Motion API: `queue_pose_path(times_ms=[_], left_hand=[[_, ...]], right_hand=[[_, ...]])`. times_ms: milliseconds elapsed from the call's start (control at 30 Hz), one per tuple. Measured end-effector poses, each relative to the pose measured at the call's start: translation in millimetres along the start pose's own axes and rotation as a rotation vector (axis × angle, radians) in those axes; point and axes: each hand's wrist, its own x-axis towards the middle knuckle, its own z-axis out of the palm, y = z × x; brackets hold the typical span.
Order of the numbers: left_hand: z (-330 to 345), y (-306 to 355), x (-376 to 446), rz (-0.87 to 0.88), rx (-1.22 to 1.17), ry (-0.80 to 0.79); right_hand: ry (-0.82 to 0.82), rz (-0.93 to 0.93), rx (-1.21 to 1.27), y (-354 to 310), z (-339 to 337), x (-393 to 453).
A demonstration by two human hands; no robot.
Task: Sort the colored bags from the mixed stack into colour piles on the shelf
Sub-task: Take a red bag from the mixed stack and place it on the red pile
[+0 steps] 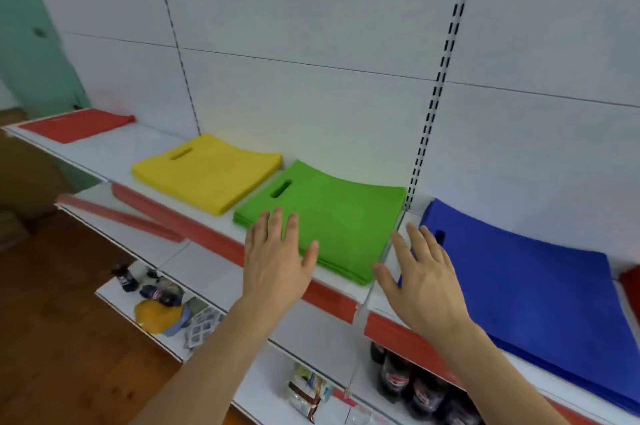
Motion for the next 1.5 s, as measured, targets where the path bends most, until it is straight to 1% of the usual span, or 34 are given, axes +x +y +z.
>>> queue_pose_path(times_ms=[233, 367, 500, 633, 800, 933, 1033, 1233, 1367, 1500], left_hand=[[-30.6, -140.6, -22.0, -0.132, 0.014, 0.056], [-36.7, -218.6, -40.5, -0.238, 0.025, 0.064], [-39.8, -286.8, -42.7, -0.339, 0.025, 0.092], [-35.6, -343.6, -36.2, -0.403, 0.042, 0.132], [-30.5, -419.3, -2.0, -0.508, 0.098, 0.117], [-39.4, -469.8, 33.1, -0.544, 0.126, 0.135], [-48.2, -507.5, 57.6, -0.584, 0.127, 0.156], [-49.1, -590.6, 79.6, -0.656, 0.129, 0.175], [-45.4, -657.0, 104.9, -0.658, 0.112, 0.188], [-45.5, -723.7, 147.0, -0.620, 0.102, 0.186]], right_hand=[[0.012, -0.163, 0.078, -151.6, 19.7, 28.2], [-0.028, -0.266, 0.105, -230.6, 39.5, 42.6], [-0.051, -0.369, 0.134, -300.9, 54.5, 70.0], [-0.057, -0.460, 0.155, -364.0, 74.1, 105.9], [-0.085, -0.542, 0.211, -438.9, 106.4, 161.5], [-0.116, -0.589, 0.241, -497.0, 119.9, 211.9], [-0.118, -0.628, 0.225, -543.7, 126.1, 249.4], [-0.188, -0.703, 0.173, -631.1, 142.9, 296.1], [-0.199, -0.697, 0.148, -689.5, 158.4, 330.1], [-0.181, -0.645, 0.139, -744.4, 170.5, 366.0]])
